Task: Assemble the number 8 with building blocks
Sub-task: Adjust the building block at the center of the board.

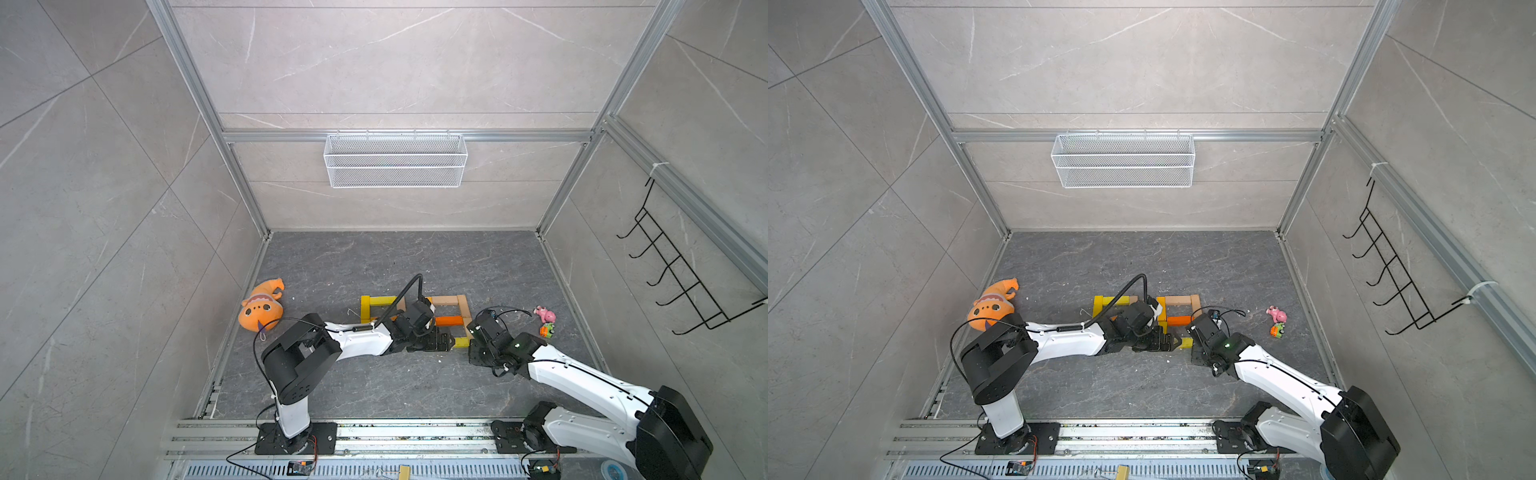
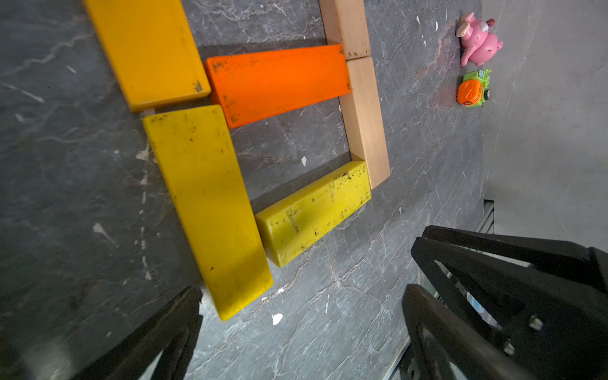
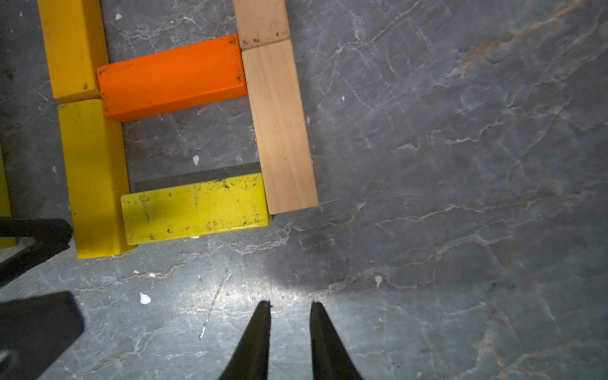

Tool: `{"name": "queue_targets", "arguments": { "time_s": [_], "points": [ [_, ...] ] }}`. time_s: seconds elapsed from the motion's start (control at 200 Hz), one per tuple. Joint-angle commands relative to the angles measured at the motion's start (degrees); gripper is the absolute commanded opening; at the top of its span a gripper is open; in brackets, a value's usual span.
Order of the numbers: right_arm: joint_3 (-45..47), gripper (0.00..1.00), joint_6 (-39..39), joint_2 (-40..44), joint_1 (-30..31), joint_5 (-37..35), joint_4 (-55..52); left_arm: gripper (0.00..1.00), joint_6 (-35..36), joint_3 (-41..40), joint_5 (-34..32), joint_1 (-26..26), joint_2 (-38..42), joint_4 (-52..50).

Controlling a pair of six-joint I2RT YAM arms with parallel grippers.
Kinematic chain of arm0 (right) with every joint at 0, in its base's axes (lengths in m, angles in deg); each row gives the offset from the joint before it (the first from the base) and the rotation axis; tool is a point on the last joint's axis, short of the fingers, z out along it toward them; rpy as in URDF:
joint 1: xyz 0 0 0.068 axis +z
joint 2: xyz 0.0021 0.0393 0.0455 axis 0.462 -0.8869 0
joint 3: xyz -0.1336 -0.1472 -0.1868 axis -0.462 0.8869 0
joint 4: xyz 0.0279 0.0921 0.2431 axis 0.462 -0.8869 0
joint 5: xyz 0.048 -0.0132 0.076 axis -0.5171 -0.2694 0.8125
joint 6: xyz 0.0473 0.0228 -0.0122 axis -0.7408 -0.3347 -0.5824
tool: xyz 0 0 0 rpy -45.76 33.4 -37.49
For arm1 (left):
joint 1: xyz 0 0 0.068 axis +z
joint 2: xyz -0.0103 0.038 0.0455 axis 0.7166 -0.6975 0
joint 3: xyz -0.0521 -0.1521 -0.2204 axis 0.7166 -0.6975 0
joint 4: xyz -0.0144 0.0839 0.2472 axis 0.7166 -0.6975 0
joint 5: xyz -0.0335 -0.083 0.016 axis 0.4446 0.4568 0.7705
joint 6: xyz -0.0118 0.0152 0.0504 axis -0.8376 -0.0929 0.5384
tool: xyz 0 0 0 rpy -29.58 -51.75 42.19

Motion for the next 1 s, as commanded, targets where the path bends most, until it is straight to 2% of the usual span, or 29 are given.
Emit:
{"name": "queue_targets", "arguments": {
  "time_s": [0.0,0.714,0.994],
  "points": [
    [0.5,0.25,0.6,1.0,-0.3,-0.6,-1.6,0.98,-1.1,1.4,1.4,-0.2,-0.6,1.5],
    [1.4,0.25,0.5,1.2,-0.7,-0.4,-1.3,0.98,-1.3,1.7,3.5,-0.4,-1.3,3.6],
    [1.3,0.26,0.5,2.2,-0.7,0.3,0.1,0.98,1.2,0.4,-1.0,-0.3,3.5,-0.9]
  ]
}}
